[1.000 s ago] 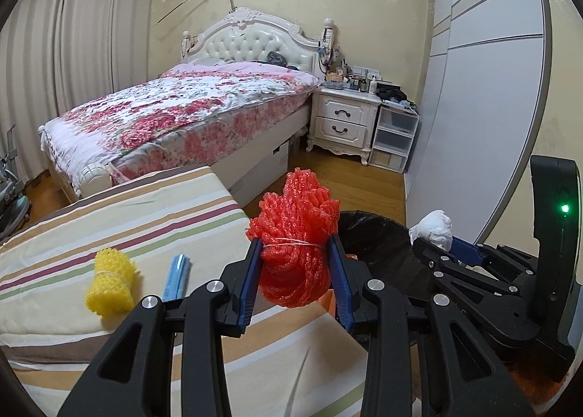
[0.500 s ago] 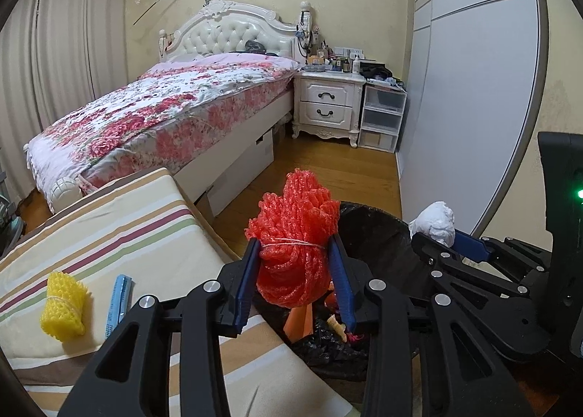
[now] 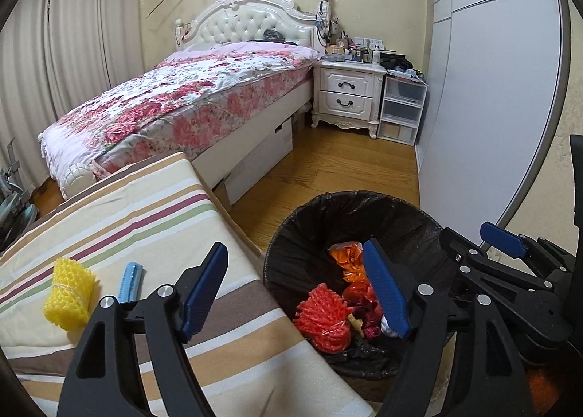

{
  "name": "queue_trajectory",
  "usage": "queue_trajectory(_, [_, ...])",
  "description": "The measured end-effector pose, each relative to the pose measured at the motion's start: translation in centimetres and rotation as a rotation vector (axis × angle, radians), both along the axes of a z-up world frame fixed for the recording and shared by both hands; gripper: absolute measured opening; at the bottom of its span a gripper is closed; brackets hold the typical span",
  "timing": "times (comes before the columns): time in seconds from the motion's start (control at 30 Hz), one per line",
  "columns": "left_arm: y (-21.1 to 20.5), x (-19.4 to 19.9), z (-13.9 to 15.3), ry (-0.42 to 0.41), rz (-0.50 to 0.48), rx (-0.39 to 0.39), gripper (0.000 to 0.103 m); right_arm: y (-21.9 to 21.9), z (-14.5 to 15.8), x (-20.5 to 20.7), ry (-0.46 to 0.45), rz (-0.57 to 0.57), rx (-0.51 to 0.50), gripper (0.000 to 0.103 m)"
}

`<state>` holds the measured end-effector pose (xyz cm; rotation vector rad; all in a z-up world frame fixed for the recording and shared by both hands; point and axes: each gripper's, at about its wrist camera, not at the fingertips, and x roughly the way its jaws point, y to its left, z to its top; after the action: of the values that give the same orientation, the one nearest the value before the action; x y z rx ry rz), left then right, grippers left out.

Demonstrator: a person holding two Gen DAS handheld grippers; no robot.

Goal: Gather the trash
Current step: 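Open the right gripper over the bin while the left gripper releases the red net, then move both open grippers back over the sheet to the yellow net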

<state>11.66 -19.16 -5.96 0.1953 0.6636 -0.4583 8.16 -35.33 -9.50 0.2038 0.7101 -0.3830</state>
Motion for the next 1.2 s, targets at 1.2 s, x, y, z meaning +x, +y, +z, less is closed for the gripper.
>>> queue_trajectory(1.2, [17.0,5.6,-2.4,0.104,0.410,0.023,0.080,12.6,0.2,3.1,0.055,0.271,0.023,0.061])
